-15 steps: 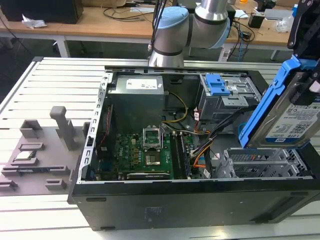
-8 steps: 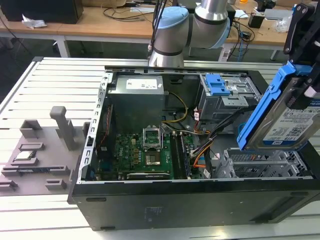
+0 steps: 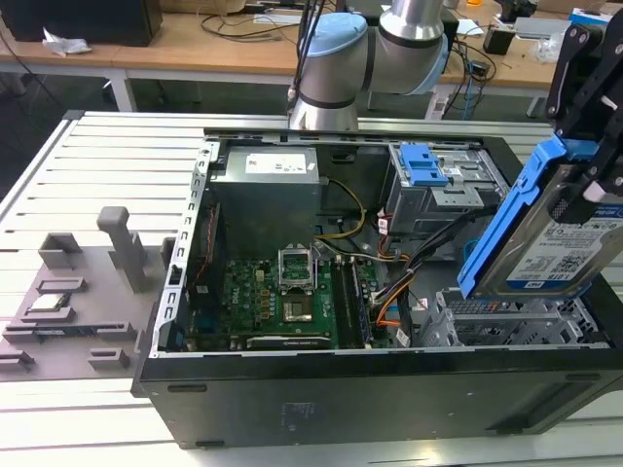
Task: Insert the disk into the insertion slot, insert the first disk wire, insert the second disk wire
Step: 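Insert the disk into the insertion slot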
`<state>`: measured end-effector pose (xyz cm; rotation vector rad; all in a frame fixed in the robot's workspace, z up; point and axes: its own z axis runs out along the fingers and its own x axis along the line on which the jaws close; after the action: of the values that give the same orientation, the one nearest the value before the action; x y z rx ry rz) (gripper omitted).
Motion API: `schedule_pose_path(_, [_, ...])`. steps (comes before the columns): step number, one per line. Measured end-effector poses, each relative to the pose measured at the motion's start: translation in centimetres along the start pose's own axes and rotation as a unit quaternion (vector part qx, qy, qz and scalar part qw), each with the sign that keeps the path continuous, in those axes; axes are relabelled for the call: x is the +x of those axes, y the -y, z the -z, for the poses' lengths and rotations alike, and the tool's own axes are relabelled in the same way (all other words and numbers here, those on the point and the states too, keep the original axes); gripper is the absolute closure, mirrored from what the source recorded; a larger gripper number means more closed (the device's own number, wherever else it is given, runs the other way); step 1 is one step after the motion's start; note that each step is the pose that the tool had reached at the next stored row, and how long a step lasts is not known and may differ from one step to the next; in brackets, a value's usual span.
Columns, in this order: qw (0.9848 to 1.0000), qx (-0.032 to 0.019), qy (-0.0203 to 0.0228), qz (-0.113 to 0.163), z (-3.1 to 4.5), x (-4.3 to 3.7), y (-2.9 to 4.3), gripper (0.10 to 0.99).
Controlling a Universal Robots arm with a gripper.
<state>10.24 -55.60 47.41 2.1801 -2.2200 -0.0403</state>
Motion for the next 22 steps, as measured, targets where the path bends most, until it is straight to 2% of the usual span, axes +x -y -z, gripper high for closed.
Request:
schedule_pose_path(9, [1.0, 0.0, 0.0, 0.0, -1.12, 0.0, 0.04, 0.722])
schedule_pose_path(13, [1.0, 0.0, 0.0, 0.0, -2.09, -0.01, 0.08, 0.722])
schedule_pose_path(22, [1.0, 0.0, -0.0001, 0.003, -3.01, -0.88, 0.42, 0.722])
